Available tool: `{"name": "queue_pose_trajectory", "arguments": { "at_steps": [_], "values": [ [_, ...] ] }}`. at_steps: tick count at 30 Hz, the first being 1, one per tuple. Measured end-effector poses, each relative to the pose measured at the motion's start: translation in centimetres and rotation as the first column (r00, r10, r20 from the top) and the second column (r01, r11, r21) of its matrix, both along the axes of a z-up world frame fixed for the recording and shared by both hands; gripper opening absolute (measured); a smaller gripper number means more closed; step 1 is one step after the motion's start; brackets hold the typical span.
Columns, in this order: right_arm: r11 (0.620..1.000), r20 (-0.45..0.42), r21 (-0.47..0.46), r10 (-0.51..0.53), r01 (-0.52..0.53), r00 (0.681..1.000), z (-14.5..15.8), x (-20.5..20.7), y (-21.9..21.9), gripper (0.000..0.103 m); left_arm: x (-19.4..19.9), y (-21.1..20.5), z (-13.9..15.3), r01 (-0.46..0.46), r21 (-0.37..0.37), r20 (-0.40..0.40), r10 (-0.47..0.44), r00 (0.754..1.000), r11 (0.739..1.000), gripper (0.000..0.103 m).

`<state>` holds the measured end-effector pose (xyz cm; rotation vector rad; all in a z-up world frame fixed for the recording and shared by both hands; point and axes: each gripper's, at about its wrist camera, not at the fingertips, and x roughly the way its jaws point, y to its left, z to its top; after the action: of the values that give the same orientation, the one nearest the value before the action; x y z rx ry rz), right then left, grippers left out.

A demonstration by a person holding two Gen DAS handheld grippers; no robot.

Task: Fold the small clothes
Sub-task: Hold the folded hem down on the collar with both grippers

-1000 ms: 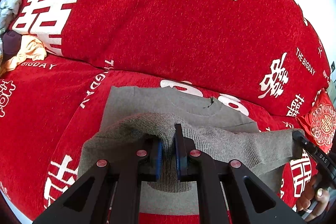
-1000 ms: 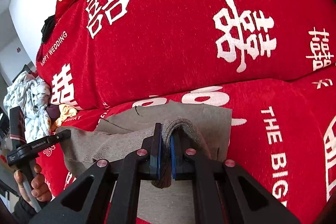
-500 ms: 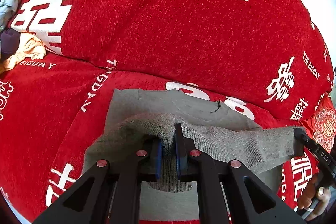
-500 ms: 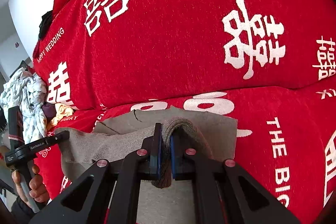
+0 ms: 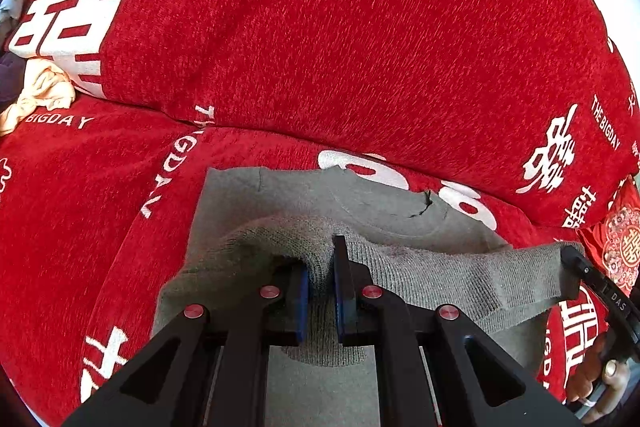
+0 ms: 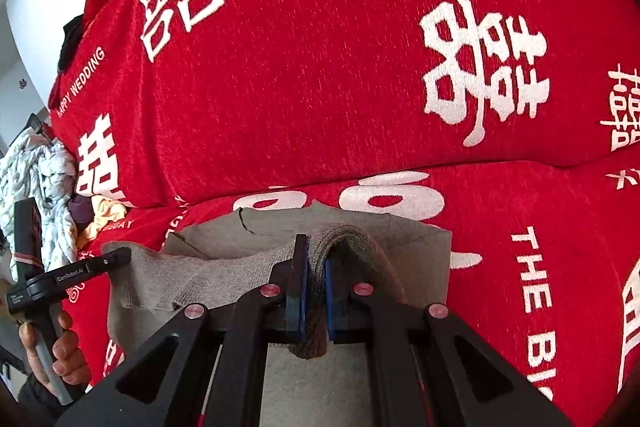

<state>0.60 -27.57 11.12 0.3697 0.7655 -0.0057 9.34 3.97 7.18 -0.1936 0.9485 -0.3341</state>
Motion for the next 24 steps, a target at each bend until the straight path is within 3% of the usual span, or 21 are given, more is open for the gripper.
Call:
{"name": "queue_pose_trajectory", "arguments": {
  "at_steps": [24],
  "values": [
    [1.000, -0.090, 0.006, -0.030, 0.031, 0.996, -5.0, 3.5, -2.0, 0.007, 3.8, -1.7, -4.0, 0.008, 0.053, -0.077, -0.004, 0.997, 0.999, 0.011]
  ]
}}
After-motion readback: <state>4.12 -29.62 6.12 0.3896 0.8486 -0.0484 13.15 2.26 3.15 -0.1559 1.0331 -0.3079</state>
